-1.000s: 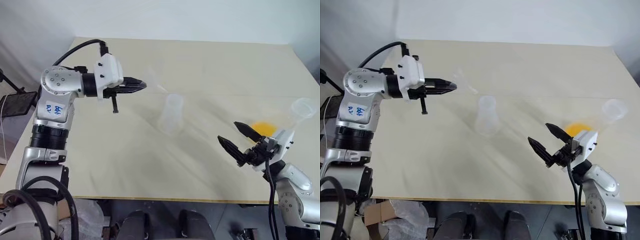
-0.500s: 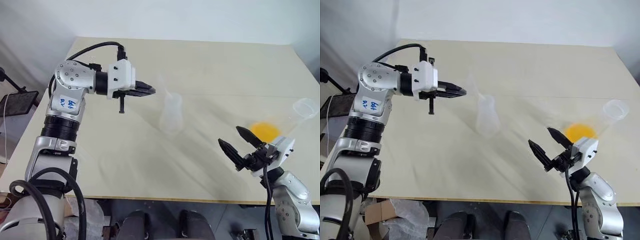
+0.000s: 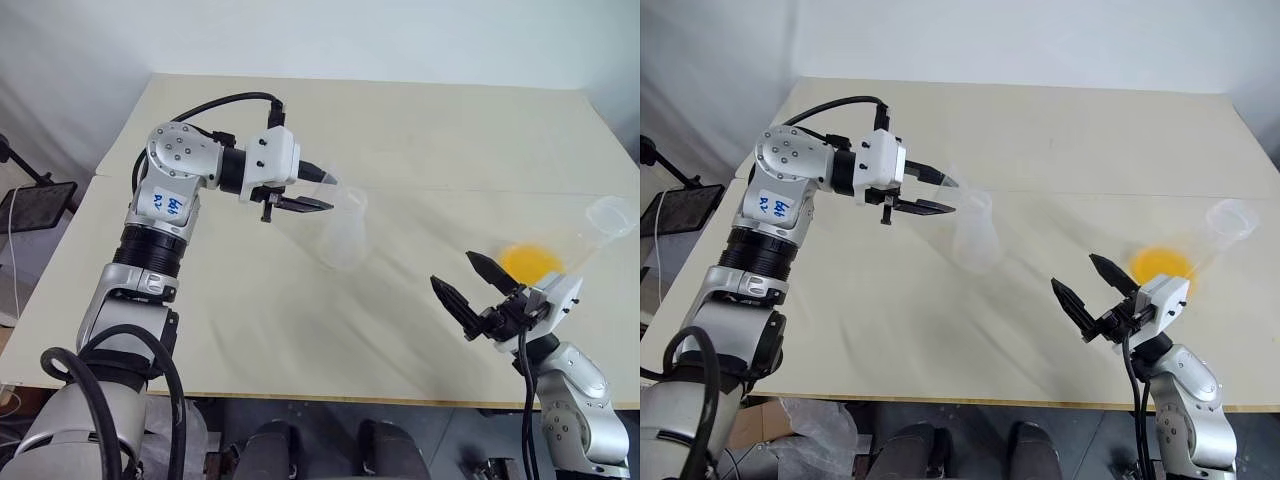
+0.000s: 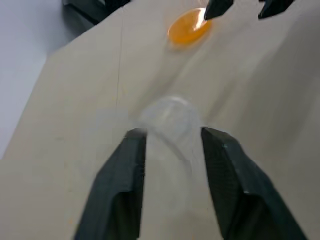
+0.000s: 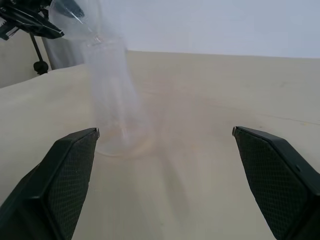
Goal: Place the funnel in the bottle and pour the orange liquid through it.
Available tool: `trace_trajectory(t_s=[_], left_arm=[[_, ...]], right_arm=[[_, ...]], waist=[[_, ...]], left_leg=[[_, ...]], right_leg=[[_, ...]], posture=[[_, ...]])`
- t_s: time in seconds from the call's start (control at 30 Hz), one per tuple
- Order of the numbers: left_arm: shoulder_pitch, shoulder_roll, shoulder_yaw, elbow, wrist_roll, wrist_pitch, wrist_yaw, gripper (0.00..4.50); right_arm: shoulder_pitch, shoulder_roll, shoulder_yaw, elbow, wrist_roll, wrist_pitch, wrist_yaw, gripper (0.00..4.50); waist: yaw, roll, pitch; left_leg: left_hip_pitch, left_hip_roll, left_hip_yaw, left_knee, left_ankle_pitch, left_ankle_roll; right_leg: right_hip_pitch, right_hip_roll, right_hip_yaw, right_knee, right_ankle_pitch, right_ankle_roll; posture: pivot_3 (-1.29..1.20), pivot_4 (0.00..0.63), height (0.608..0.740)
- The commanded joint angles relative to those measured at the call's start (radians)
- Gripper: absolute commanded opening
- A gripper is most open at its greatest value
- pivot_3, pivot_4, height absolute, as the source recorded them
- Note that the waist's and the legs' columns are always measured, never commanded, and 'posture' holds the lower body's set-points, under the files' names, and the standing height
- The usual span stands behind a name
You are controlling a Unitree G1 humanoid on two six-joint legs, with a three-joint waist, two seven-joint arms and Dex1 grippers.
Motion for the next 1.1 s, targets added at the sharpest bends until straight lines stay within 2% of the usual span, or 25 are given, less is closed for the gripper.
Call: trace_trajectory(t_s=[0.03,0.23,0.7,0.9,1.0,1.1], left_arm=[[0.044,0.009,0.058,-0.074,-0.068,0.056,0.005,2.91],[0.108,0.007,0.113,-0.147,-0.107,0.078,0.064,4.47],[0.199,-0.046,0.145,-0.279,-0.191,0.140,0.091,4.47],[0.439,0.052,0.254,-0.484,-0.263,0.308,0.174,4.47],[0.616,0.080,0.356,-0.599,-0.298,0.362,0.273,4.47],[0.759,0.076,0.483,-0.634,-0.313,0.353,0.380,4.47]], right_arm=[[0.006,0.004,-0.005,-0.030,0.005,-0.024,-0.004,4.50],[-0.006,0.000,-0.005,-0.013,0.004,-0.023,0.001,4.50],[-0.029,-0.002,-0.004,0.004,-0.003,-0.020,0.014,4.50],[-0.019,-0.017,-0.004,-0.004,-0.006,-0.024,0.037,4.50],[-0.042,-0.048,0.016,0.012,-0.015,-0.014,0.076,4.50],[-0.092,-0.074,0.050,0.037,-0.016,0.003,0.118,4.50]], waist=[[0.000,0.000,0.000],[-0.004,0.000,0.000],[0.000,0.000,0.000],[-0.016,0.000,0.000],[-0.025,0.001,0.000],[-0.025,0.000,0.000]], left_leg=[[0.000,0.000,0.000,0.000,0.000,0.000],[0.000,0.000,0.000,0.000,0.000,0.000],[0.000,-0.001,-0.001,0.001,0.000,0.000],[0.001,0.000,-0.002,0.000,0.000,0.000],[0.002,0.003,-0.002,0.000,0.000,0.000],[0.003,0.004,-0.002,0.000,0.000,0.000]], right_leg=[[0.000,0.000,0.000,0.000,0.000,0.000],[0.000,0.000,0.000,0.001,0.000,0.000],[0.000,-0.001,0.000,0.002,0.000,0.000],[0.000,-0.001,0.000,0.004,0.000,0.000],[0.000,-0.002,0.002,0.005,0.000,0.000],[0.000,-0.003,0.002,0.005,0.000,0.000]], posture=[[0.00,0.150,0.740],[0.00,0.150,0.740],[0.00,0.150,0.740],[0.00,0.150,0.740],[0.00,0.150,0.740],[0.00,0.150,0.740]])
